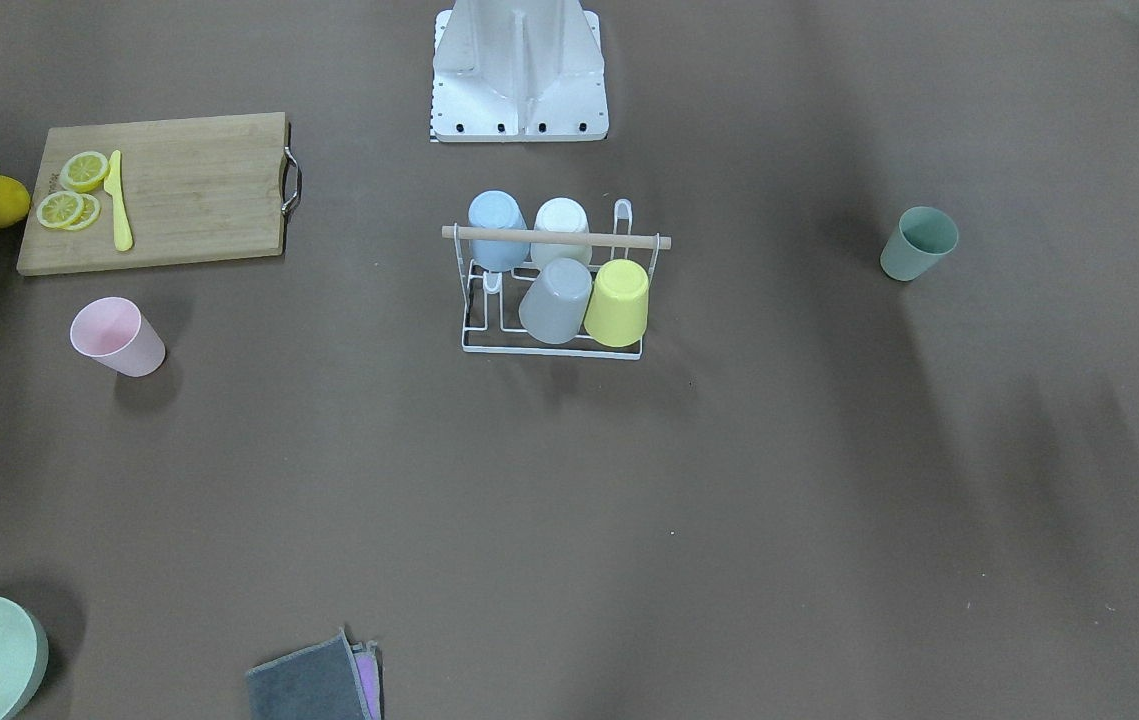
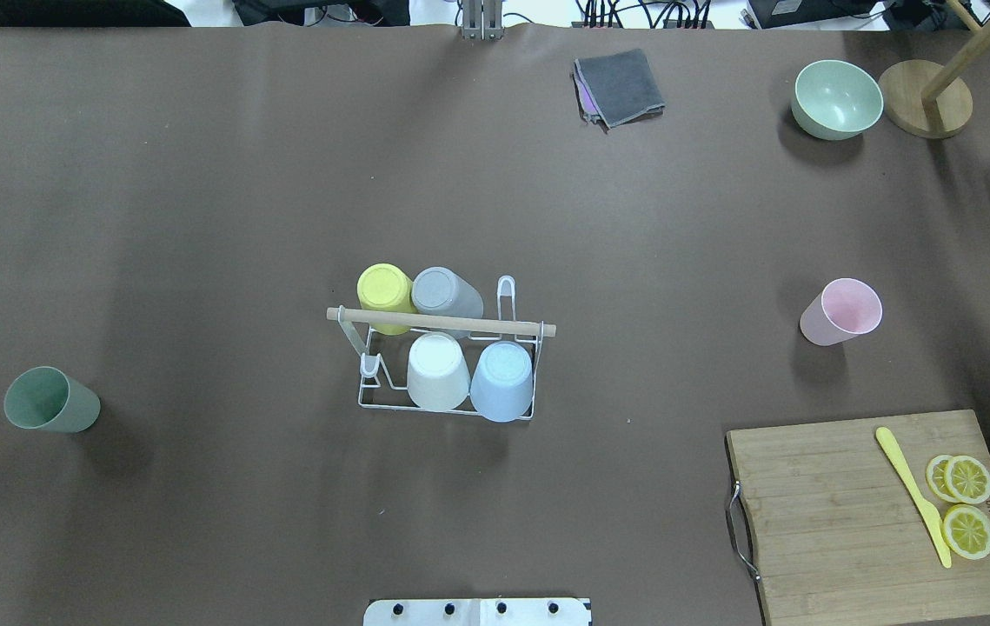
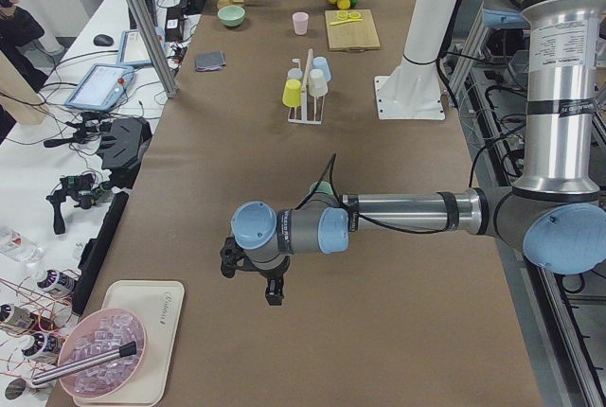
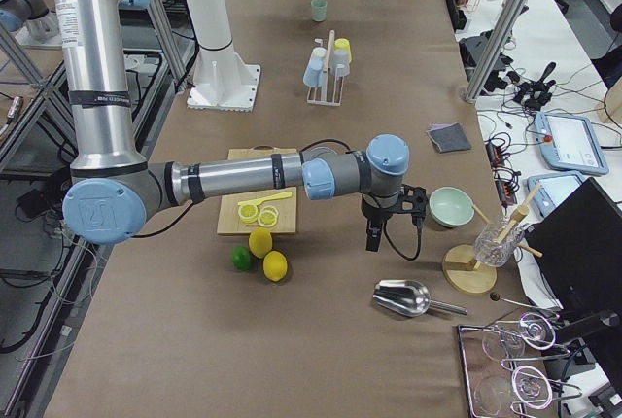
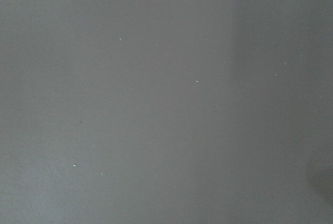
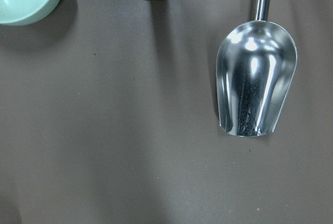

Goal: Place cup on cup holder

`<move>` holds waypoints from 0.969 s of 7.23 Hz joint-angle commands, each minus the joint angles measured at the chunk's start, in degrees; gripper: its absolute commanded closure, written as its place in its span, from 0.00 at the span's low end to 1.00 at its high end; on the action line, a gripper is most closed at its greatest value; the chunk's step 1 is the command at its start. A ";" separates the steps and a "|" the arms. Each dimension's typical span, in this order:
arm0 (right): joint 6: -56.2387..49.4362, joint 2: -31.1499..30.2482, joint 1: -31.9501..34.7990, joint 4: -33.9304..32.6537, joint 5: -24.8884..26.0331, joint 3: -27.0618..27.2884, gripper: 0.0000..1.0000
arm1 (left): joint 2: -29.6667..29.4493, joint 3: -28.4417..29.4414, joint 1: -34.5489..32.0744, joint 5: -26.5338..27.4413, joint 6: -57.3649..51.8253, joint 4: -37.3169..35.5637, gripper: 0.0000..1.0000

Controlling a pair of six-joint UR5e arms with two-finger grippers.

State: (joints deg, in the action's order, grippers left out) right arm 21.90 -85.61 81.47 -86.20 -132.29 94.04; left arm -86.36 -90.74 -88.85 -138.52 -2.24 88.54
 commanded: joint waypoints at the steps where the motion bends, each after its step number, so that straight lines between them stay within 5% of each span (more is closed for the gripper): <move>1: 0.07 1.84 -0.09 -4.03 -0.34 -0.17 0.01 | 0.14 -0.39 -0.53 0.09 0.48 0.23 0.02; 4: -0.01 16.82 -3.06 -19.74 -0.69 -6.38 0.01 | -0.30 -1.27 -0.80 0.09 0.30 0.23 0.02; 7: -2.63 20.22 -10.87 -20.41 -0.17 -7.47 0.00 | -5.72 -1.10 -4.82 0.09 1.09 -0.03 0.02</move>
State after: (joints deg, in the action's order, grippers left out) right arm 21.17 -66.54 74.11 -106.11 -132.56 86.97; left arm -89.17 -91.95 -91.75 -138.45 -1.68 88.73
